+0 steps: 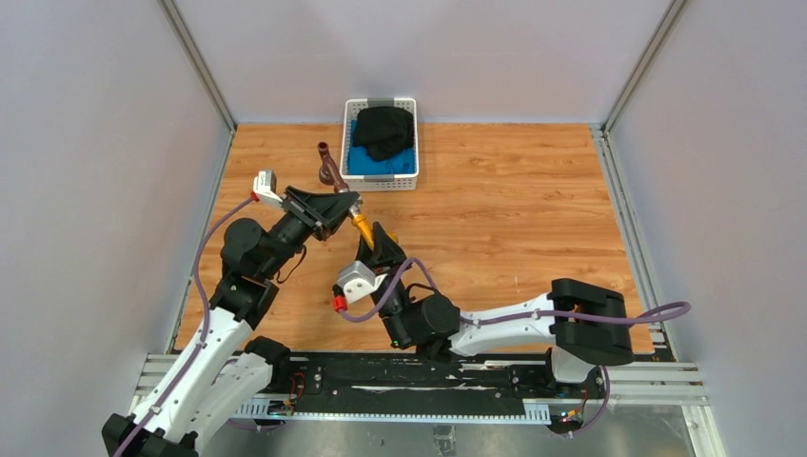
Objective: Install the water faucets
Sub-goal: Install the water faucet onto the adaptor, then place the water faucet at the center of the board.
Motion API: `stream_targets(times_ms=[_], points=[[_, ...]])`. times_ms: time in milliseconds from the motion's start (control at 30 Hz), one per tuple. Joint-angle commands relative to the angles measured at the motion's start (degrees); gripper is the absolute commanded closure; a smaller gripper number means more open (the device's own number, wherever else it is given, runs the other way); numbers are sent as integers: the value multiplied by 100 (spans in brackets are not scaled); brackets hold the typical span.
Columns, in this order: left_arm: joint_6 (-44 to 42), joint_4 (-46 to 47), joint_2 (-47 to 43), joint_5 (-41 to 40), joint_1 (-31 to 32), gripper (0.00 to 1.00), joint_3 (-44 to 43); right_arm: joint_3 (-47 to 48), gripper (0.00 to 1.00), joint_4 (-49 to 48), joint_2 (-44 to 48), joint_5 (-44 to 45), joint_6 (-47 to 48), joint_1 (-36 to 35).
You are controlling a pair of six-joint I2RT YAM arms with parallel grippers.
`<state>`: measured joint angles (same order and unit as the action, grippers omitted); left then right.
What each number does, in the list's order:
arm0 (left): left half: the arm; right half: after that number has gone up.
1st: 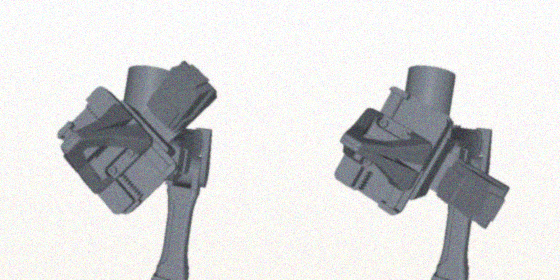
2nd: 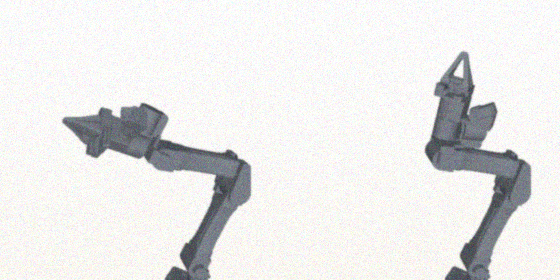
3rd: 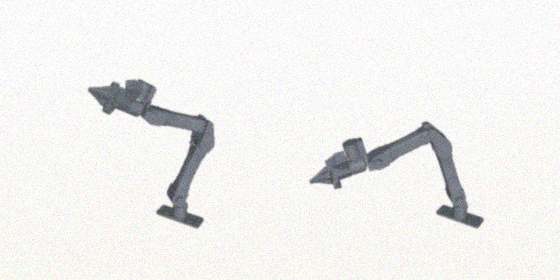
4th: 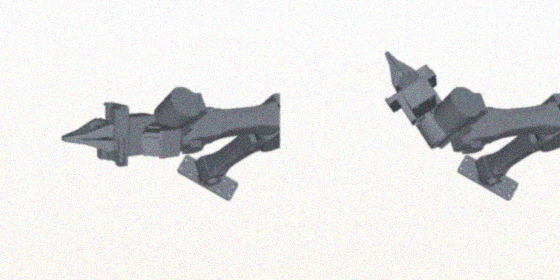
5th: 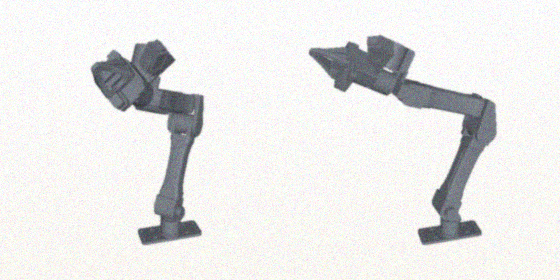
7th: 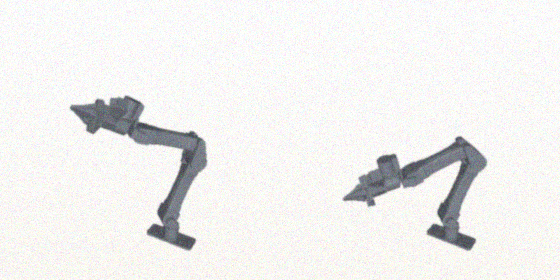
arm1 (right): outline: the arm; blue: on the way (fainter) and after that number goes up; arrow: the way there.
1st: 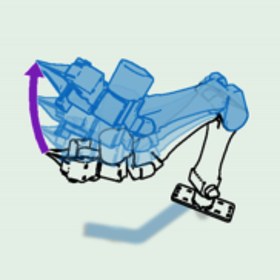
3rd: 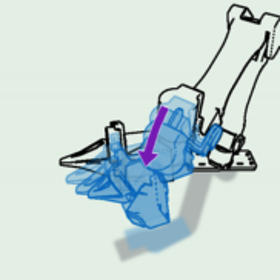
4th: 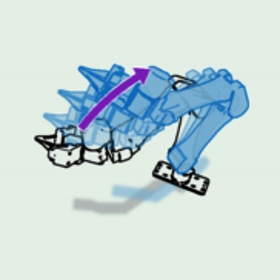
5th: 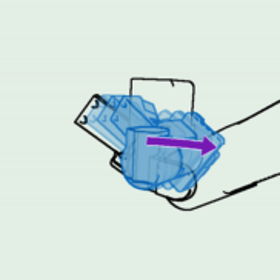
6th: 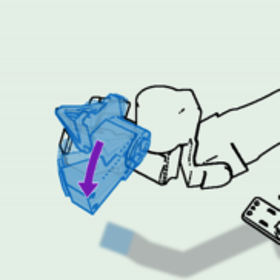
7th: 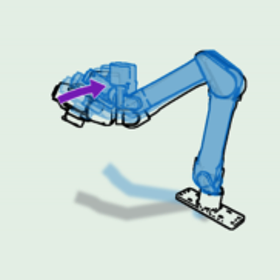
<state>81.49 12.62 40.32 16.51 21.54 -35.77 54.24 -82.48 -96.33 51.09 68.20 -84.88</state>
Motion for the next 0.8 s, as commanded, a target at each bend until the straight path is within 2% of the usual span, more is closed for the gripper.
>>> stream_targets(times_ms=[0,100,200,333,433,533,700,767], points=[[-61,153,-330,86,34,100,140,-223,100,9,840,-92,-1913,157],[-80,162,-412,21,34,100,175,-395,100,617,1235,-326,-3069,260],[-58,162,-419,12,43,100,200,-455,100,1142,1529,-485,-3841,358],[-29,205,-454,-93,48,100,229,-546,100,1308,1690,-611,-4379,434],[17,199,-478,-205,75,100,234,-550,100,1260,1628,-591,-4444,438],[232,189,-570,-604,244,100,353,-495,100,867,1335,-377,-4114,429],[512,170,-703,-1445,816,100,548,-111,100,-523,477,195,-1947,351],[589,170,-684,-1716,1059,100,611,-12,100,-871,255,207,-1442,345]])
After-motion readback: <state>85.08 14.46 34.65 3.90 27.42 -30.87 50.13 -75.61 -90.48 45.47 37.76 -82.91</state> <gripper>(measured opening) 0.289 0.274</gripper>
